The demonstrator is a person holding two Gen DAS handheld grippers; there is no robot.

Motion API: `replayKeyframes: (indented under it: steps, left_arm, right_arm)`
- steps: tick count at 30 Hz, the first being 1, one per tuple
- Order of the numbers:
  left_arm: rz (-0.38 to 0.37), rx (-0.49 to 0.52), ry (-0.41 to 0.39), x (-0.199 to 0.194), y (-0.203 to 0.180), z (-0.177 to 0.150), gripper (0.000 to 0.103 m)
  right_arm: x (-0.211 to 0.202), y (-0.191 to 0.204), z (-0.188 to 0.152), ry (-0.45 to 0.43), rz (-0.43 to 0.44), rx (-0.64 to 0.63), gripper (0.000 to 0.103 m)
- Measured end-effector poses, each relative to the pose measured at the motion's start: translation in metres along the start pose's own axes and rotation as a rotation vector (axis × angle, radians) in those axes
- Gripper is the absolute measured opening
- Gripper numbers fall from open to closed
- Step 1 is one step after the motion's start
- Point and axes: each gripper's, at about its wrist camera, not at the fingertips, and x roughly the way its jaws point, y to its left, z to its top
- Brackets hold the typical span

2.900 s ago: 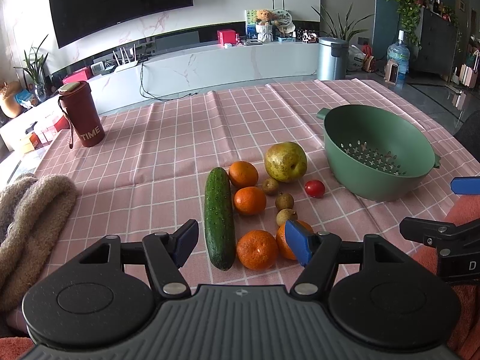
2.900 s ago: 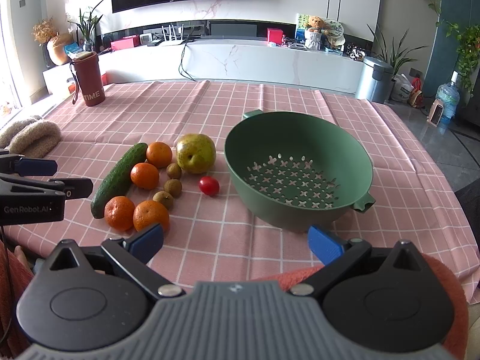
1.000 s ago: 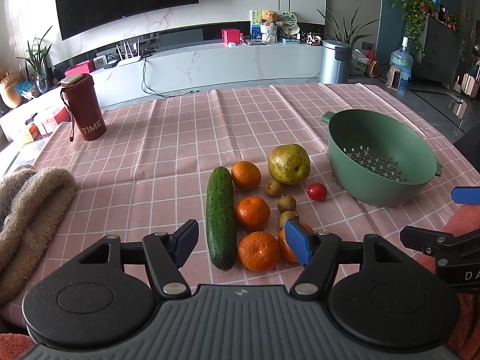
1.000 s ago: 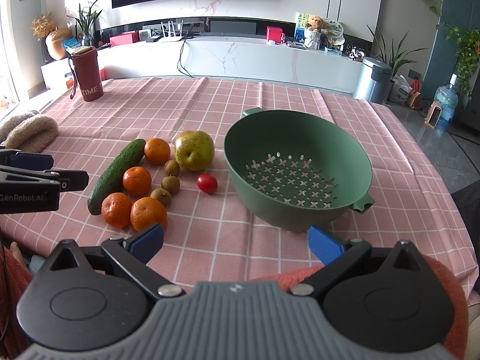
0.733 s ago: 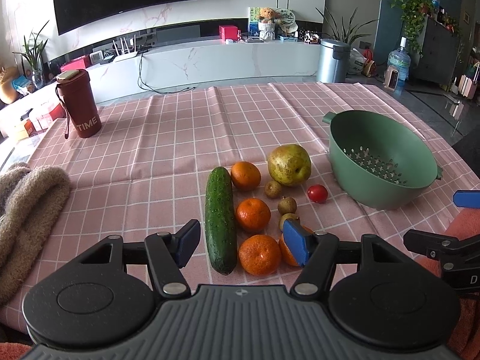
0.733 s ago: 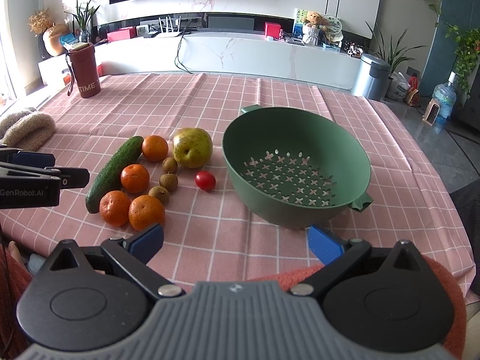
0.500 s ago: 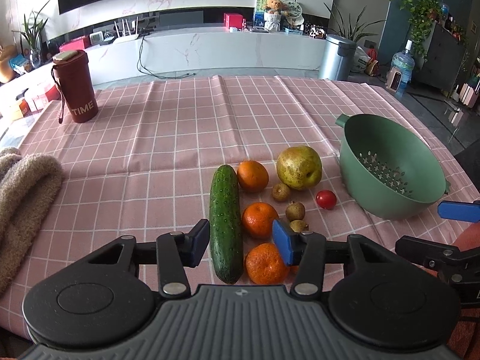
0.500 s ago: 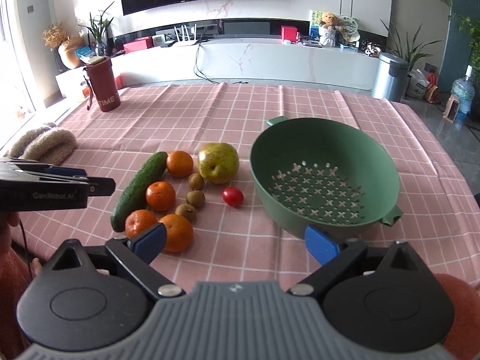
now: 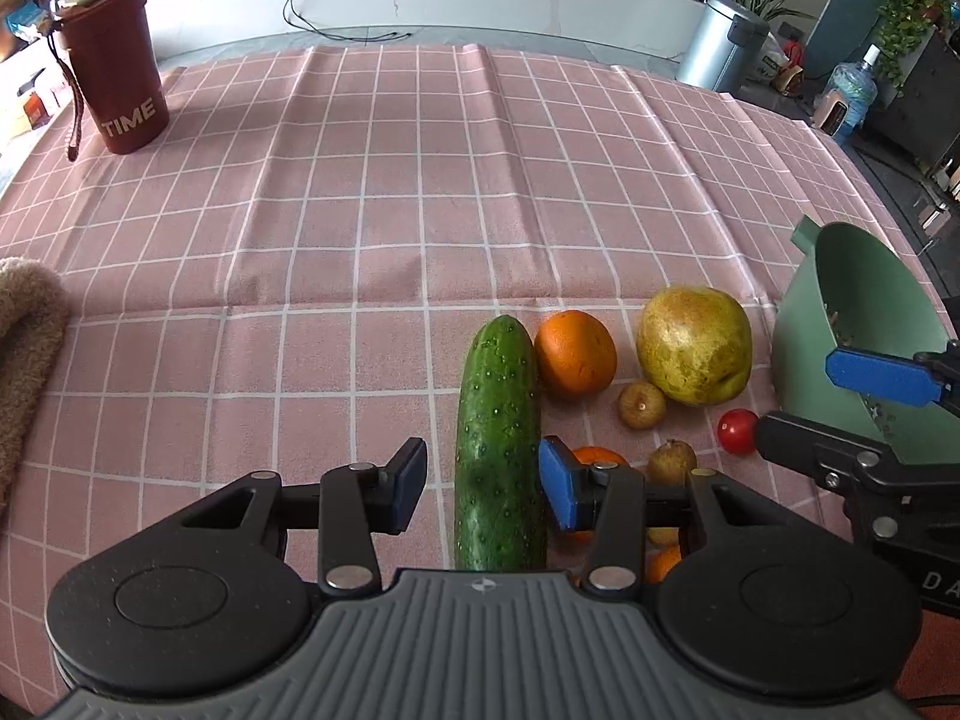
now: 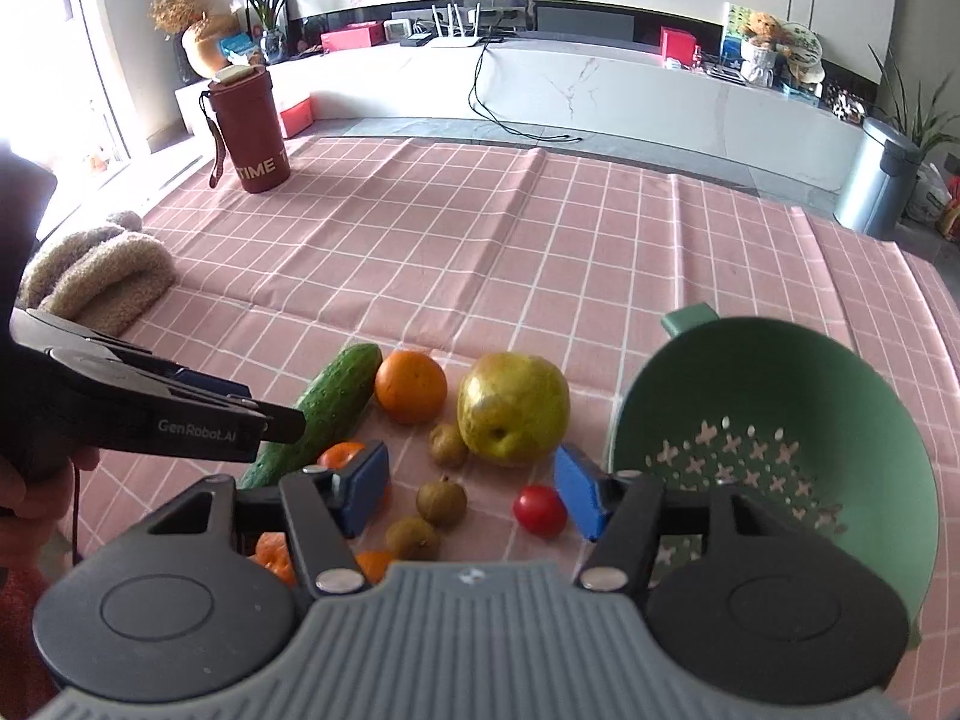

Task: Organize fruits
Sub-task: 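Grasp the yellow pear with the right tool while the left tool grasps the cucumber, then carry the pear with the right tool while the left tool carries the cucumber into the colander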

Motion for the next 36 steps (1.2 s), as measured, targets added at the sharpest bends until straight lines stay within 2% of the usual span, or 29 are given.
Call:
replayKeyframes:
  steps: [7, 15, 19, 23, 28, 36]
  left_arm:
    - [-0.036, -0.014, 0.071, 0.021, 0.004, 0.015, 0.051]
    - [-0.049, -0.002, 0.128, 0.036, 0.002, 0.021, 0.048]
    - [-0.061, -0.006, 0.132, 0.037, 0.003, 0.021, 0.041]
    - [-0.057, -0.007, 0.124, 0.038, 0.002, 0.020, 0.041]
    - [-0.029, 0.005, 0.118, 0.034, -0.002, 0.018, 0.040]
    - [0.054, 0.030, 0.031, 0.003, -0.005, 0.016, 0.040]
  right_arm:
    - [0.052, 0.003, 0.030, 0.103, -0.042, -0.175, 0.059]
    - [0.083, 0.001, 0.036, 0.211, -0.054, -0.259, 0.059]
    - [0.092, 0.004, 0.037, 0.225, -0.059, -0.283, 0.060]
    - [0.095, 0.002, 0.040, 0.226, -0.045, -0.260, 0.061]
    - [0.096, 0.004, 0.042, 0.226, -0.047, -0.269, 0.059]
    - [0.071, 0.017, 0.040, 0.178, -0.034, -0.339, 0.059]
